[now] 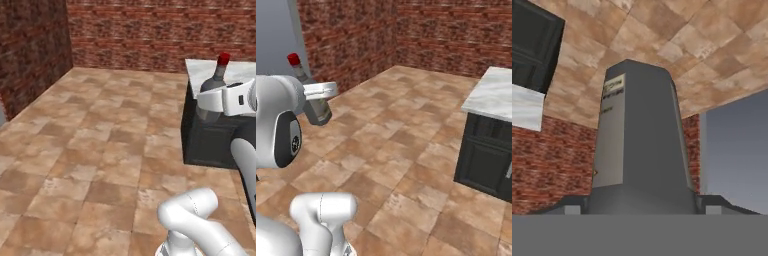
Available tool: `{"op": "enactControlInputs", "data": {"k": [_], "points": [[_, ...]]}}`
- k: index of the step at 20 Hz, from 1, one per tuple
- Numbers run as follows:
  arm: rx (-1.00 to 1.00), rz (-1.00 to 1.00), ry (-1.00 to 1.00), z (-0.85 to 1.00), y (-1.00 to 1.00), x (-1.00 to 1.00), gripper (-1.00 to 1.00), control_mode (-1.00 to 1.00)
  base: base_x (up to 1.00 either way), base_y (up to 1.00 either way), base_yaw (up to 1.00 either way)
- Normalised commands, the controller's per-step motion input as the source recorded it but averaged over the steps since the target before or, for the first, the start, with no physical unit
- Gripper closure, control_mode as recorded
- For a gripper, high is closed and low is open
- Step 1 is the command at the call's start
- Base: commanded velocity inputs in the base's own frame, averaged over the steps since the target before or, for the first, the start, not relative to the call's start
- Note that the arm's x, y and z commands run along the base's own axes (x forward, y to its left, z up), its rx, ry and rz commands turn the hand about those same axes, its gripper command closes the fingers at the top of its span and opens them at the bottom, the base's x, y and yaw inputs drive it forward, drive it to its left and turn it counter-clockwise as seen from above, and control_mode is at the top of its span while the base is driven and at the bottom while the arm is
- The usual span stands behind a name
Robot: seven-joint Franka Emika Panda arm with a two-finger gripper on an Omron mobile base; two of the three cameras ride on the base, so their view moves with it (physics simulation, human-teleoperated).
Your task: There is a bowl on the dining counter. Grab a lemon wedge from the fridge and place it in the bowl. Then get the liquor bottle and glass cup from the cabinet and place them next to the bowl.
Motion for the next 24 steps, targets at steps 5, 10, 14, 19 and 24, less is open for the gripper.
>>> {"op": "enactControlInputs", "data": {"k": [5, 10, 14, 19, 24], "points": [[0.00, 0.00, 0.00, 0.00, 0.00, 0.00, 1.00, 1.00, 0.99, 0.50, -0.45], [0.00, 0.00, 0.00, 0.00, 0.00, 0.00, 1.00, 1.00, 1.00, 0.42, -0.40], [0.00, 0.00, 0.00, 0.00, 0.00, 0.00, 1.00, 1.00, 1.00, 0.39, -0.38], [0.00, 0.00, 0.00, 0.00, 0.00, 0.00, 1.00, 1.00, 1.00, 0.49, -0.35], [0.00, 0.00, 0.00, 0.00, 0.00, 0.00, 1.00, 1.00, 1.00, 0.51, -0.27]]}}
